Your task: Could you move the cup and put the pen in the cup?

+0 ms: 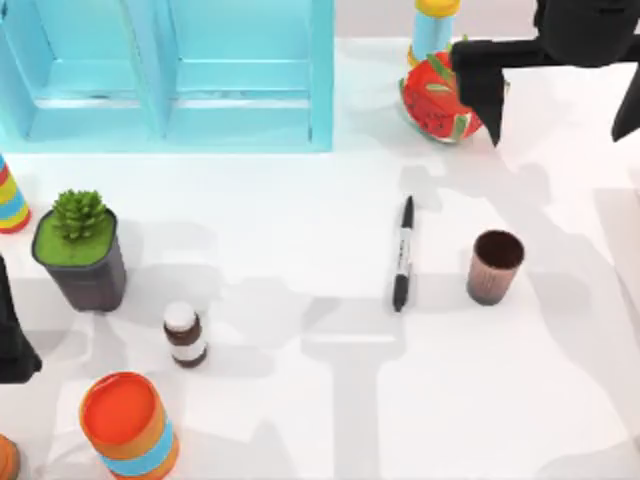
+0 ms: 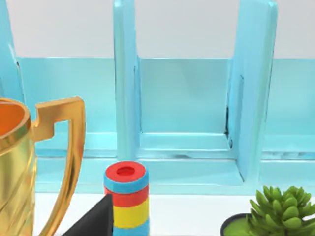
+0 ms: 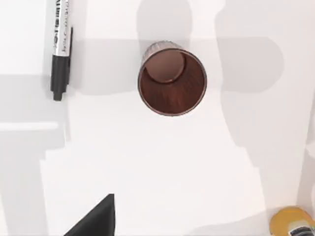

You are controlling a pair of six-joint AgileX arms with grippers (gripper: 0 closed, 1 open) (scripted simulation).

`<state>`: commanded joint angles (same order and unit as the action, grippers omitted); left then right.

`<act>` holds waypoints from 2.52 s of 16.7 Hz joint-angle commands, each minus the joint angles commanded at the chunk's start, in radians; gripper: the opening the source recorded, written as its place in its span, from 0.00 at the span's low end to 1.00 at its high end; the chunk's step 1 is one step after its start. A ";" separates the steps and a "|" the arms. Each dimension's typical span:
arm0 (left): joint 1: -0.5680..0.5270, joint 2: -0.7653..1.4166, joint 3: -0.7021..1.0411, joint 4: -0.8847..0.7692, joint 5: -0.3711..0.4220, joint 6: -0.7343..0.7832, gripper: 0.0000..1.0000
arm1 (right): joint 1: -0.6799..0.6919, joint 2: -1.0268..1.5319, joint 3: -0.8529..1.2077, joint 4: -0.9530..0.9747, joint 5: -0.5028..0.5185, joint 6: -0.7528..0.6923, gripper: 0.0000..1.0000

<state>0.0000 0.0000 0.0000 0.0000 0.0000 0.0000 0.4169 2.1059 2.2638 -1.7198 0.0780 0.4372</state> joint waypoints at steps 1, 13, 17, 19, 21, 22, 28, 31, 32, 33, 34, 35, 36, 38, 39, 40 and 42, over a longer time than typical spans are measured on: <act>0.000 0.000 0.000 0.000 0.000 0.000 1.00 | 0.000 0.000 0.002 -0.002 0.000 0.000 1.00; 0.000 0.000 0.000 0.000 0.000 0.000 1.00 | 0.094 0.386 0.361 -0.067 0.027 0.211 1.00; 0.000 0.000 0.000 0.000 0.000 0.000 1.00 | 0.166 0.616 0.576 -0.098 0.048 0.320 1.00; 0.000 0.000 0.000 0.000 0.000 0.000 1.00 | 0.188 0.669 0.626 -0.104 0.058 0.353 1.00; 0.000 0.000 0.000 0.000 0.000 0.000 1.00 | 0.193 0.682 0.638 -0.105 0.060 0.361 1.00; 0.000 0.000 0.000 0.000 0.000 0.000 1.00 | 0.193 0.682 0.638 -0.105 0.060 0.361 1.00; 0.000 0.000 0.000 0.000 0.000 0.000 1.00 | 0.190 0.769 0.737 -0.085 0.057 0.358 1.00; 0.000 0.000 0.000 0.000 0.000 0.000 1.00 | 0.188 0.759 0.664 -0.055 0.061 0.356 1.00; 0.000 0.000 0.000 0.000 0.000 0.000 1.00 | 0.187 0.750 0.635 -0.038 0.062 0.356 1.00; 0.000 0.000 0.000 0.000 0.000 0.000 1.00 | 0.186 0.740 0.604 -0.018 0.062 0.355 1.00; 0.000 0.000 0.000 0.000 0.000 0.000 1.00 | 0.185 0.728 0.571 0.005 0.062 0.354 1.00; 0.000 0.000 0.000 0.000 0.000 0.000 1.00 | 0.184 0.716 0.536 0.029 0.062 0.353 1.00; 0.000 0.000 0.000 0.000 0.000 0.000 1.00 | 0.183 0.703 0.499 0.054 0.062 0.352 1.00; 0.000 0.000 0.000 0.000 0.000 0.000 1.00 | 0.182 0.675 0.419 0.107 0.062 0.350 1.00; 0.000 0.000 0.000 0.000 0.000 0.000 1.00 | 0.181 0.661 0.378 0.135 0.062 0.349 1.00; 0.000 0.000 0.000 0.000 0.000 0.000 1.00 | 0.180 0.647 0.335 0.163 0.062 0.348 1.00; 0.000 0.000 0.000 0.000 0.000 0.000 1.00 | 0.178 0.618 0.250 0.220 0.061 0.346 1.00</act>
<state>0.0000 0.0000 0.0000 0.0000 0.0000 0.0000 0.5945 2.7241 2.5141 -1.5001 0.1395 0.7828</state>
